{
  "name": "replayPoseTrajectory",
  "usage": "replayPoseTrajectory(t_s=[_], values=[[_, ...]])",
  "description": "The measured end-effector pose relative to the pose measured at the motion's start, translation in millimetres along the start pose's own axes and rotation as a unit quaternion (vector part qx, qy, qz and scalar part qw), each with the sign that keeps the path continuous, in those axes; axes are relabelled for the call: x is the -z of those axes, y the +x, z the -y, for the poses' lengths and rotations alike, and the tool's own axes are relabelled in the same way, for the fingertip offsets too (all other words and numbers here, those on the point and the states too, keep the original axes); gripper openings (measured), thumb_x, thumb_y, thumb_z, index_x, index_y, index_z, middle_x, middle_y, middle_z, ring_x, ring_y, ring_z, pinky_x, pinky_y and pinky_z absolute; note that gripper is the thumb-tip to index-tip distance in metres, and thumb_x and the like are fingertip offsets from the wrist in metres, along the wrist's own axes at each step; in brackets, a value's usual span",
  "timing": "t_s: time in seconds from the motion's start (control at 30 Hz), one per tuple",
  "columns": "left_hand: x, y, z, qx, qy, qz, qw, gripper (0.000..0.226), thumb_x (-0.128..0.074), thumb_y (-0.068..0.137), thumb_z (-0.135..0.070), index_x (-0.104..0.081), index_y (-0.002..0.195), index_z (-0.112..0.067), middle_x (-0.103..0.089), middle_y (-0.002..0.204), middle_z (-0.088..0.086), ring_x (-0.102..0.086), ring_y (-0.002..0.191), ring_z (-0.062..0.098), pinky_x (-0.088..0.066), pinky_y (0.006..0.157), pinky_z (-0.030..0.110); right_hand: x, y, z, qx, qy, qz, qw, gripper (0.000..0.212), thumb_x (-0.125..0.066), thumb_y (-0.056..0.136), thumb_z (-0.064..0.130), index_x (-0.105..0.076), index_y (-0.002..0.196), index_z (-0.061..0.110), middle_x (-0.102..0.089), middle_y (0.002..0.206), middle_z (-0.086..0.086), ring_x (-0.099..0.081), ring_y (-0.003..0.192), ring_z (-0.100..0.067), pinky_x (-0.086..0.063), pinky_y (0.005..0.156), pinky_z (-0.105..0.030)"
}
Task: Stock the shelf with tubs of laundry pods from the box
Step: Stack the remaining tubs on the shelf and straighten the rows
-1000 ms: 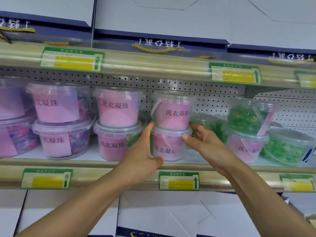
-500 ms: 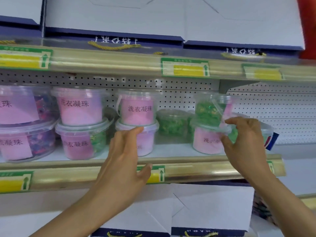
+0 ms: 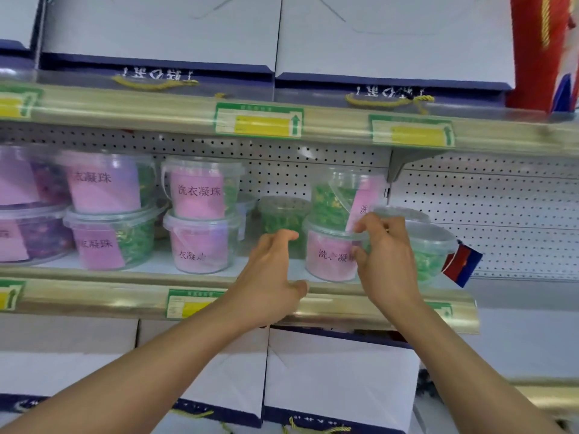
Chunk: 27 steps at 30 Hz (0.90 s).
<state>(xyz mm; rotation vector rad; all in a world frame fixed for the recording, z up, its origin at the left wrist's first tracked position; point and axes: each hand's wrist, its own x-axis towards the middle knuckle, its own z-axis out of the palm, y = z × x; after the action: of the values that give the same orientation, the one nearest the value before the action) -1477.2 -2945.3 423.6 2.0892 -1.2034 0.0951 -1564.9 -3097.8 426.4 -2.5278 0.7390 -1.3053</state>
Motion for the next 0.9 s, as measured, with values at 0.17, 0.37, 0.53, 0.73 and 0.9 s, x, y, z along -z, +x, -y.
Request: replayPoseTrajectory(t_s=[0.17,0.37,0.53,0.73,0.9], values=[[-2.2,5.3,2.2,0.011,0.01,-0.002,1.0,0.068,-0.061,0.086,-0.025,-0.021,0.141,-0.026,-0.023,0.146,-0.004,-0.035,0.128,0.012,-0.035,0.083,0.016,-1.8,-2.4,-4.8,0.016,0.0,-0.015,1.0,0.026,-0.062,0.082,0.008,-0.055,0.105,0.019,-0.041,0.109,-0.004,-0.051,0.086,-0.025,-0.041,0.061,-0.03],[13.2,23.7,21.1,-0.003,0.068,-0.02,0.997,0.066,-0.061,0.084,-0.016,-0.026,0.14,-0.017,-0.031,0.142,0.004,-0.032,0.13,0.02,-0.033,0.105,0.031,-2.9,-7.0,-7.0,0.022,-0.028,-0.04,0.999,0.028,-0.067,0.078,0.005,-0.057,0.103,0.013,-0.046,0.105,-0.008,-0.053,0.078,-0.028,-0.037,0.062,-0.029],[15.7,74.8,29.2,-0.036,0.182,-0.071,0.98,0.058,-0.063,0.079,-0.003,-0.04,0.133,-0.009,-0.046,0.133,0.013,-0.043,0.121,0.03,-0.04,0.1,0.039,-1.6,-11.7,-3.2,0.019,-0.058,-0.041,0.997,0.031,-0.07,0.077,0.007,-0.058,0.105,0.011,-0.049,0.105,-0.011,-0.055,0.075,-0.03,-0.042,0.062,-0.031],[1.2,125.1,32.8,0.053,0.287,-0.057,0.955,0.056,-0.052,0.082,0.001,-0.035,0.135,-0.008,-0.044,0.13,0.017,-0.043,0.12,0.033,-0.04,0.094,0.041,-2.9,-9.5,0.1,0.009,-0.093,-0.04,0.995,0.027,-0.068,0.081,0.015,-0.056,0.106,0.017,-0.049,0.108,-0.006,-0.055,0.081,-0.028,-0.039,0.066,-0.03],[2.8,137.5,40.2,-0.025,0.369,-0.088,0.925,0.046,-0.041,0.087,0.002,-0.041,0.132,-0.005,-0.045,0.131,0.016,-0.042,0.121,0.031,-0.038,0.096,0.041,-3.3,-8.5,3.0,0.012,-0.122,-0.05,0.991,0.027,-0.068,0.081,0.015,-0.056,0.105,0.016,-0.051,0.108,-0.007,-0.055,0.081,-0.028,-0.042,0.067,-0.032]])
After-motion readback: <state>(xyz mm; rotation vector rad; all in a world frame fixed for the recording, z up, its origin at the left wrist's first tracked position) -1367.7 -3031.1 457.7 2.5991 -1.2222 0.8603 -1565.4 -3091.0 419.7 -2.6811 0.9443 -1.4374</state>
